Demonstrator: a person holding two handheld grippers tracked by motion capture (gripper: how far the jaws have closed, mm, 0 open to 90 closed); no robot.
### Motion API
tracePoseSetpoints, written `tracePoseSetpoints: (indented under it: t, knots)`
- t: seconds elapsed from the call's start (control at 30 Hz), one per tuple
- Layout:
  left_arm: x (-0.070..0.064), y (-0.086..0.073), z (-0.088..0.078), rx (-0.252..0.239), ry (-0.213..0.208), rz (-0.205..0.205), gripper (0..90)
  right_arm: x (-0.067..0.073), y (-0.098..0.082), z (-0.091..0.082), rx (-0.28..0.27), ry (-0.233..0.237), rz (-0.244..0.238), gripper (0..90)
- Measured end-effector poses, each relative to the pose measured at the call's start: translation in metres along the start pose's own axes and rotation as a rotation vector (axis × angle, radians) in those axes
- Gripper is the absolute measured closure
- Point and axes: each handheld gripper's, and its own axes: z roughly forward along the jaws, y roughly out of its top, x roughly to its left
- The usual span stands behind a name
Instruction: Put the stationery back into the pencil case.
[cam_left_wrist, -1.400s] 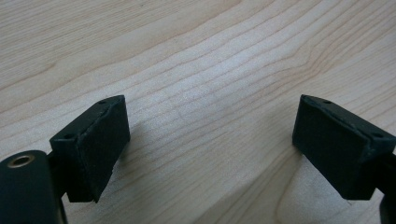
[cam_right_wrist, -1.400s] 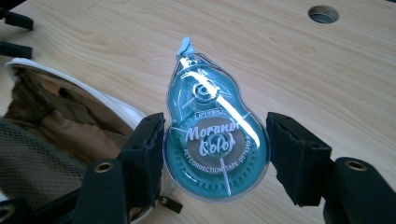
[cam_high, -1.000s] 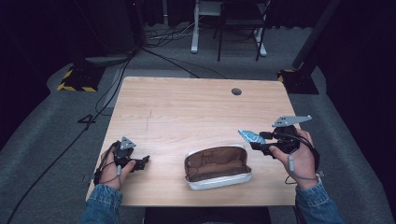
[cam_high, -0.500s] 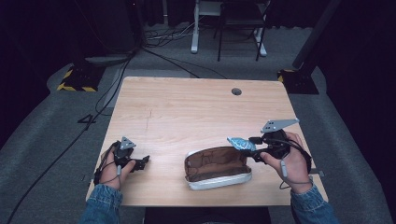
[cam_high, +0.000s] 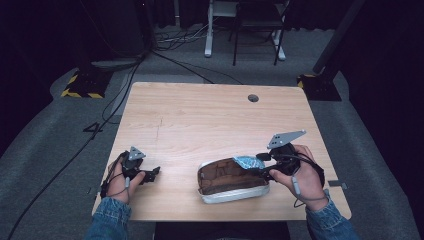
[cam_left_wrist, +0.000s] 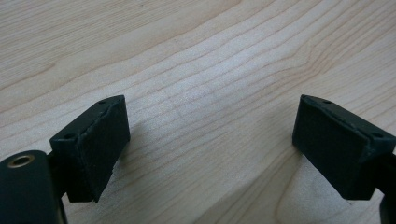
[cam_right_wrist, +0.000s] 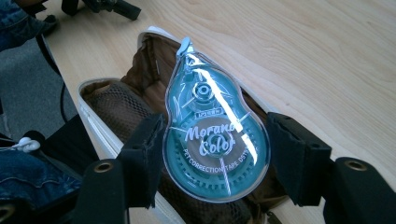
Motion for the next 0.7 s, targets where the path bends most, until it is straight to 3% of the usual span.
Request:
tracePoseSetpoints:
  t: [0.7]
  knots:
    - [0.000,0.000,0.000,-0.001,0.000,0.001,11.2,0.011,0.002,0.030,0.112,0.070,-0.048,39.4]
